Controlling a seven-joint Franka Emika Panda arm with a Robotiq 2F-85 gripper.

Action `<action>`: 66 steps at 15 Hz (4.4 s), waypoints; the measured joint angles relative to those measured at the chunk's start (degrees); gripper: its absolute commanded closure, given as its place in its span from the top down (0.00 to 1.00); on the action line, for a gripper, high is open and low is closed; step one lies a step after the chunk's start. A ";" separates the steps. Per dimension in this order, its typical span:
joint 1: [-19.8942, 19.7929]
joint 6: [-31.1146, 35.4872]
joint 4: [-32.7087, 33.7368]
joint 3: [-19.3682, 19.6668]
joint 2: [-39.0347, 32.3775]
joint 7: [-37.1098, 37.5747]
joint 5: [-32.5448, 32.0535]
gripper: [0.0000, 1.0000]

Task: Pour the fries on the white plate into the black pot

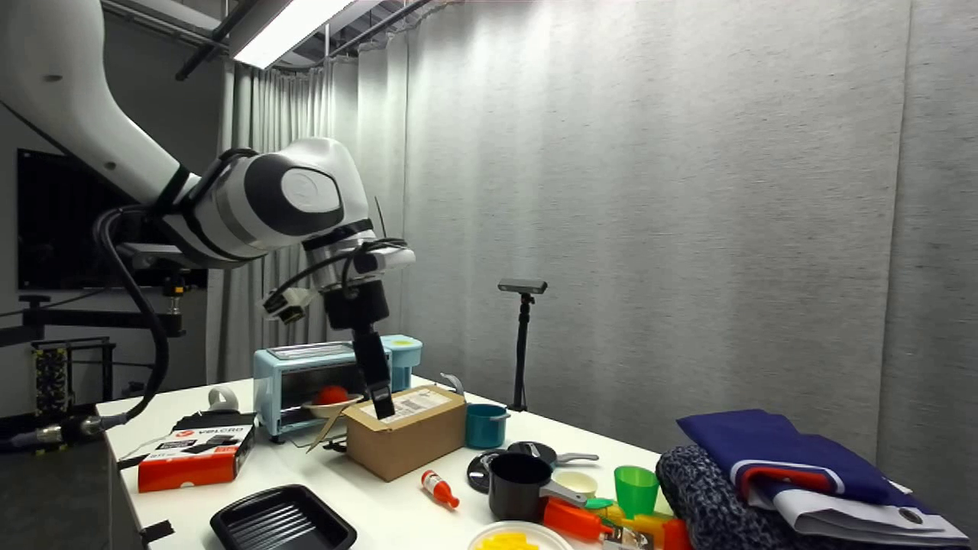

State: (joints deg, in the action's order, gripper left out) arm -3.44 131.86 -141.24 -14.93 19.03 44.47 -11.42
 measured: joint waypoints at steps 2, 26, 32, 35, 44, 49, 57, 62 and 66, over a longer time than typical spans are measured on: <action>-1.35 3.90 0.47 3.07 -2.77 0.80 0.06 1.00; 0.03 5.51 19.44 15.35 -26.70 -6.58 -2.77 1.00; 0.36 6.25 19.29 16.04 -26.87 -6.57 -3.47 1.00; 0.41 9.17 19.36 17.76 -28.54 -6.95 -6.04 1.00; -11.90 14.26 25.22 9.02 -39.94 -34.41 16.01 1.00; -11.81 11.11 29.66 11.77 -43.64 -40.65 21.54 1.00; -10.86 11.12 29.65 11.95 -43.58 -40.53 21.54 1.00; -10.26 11.03 29.73 12.90 -43.92 -40.21 21.69 1.00; -10.42 9.99 31.85 13.66 -47.15 -42.09 23.91 1.00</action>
State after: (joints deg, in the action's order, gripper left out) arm -13.86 141.85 -109.39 -1.27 -28.11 2.38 12.49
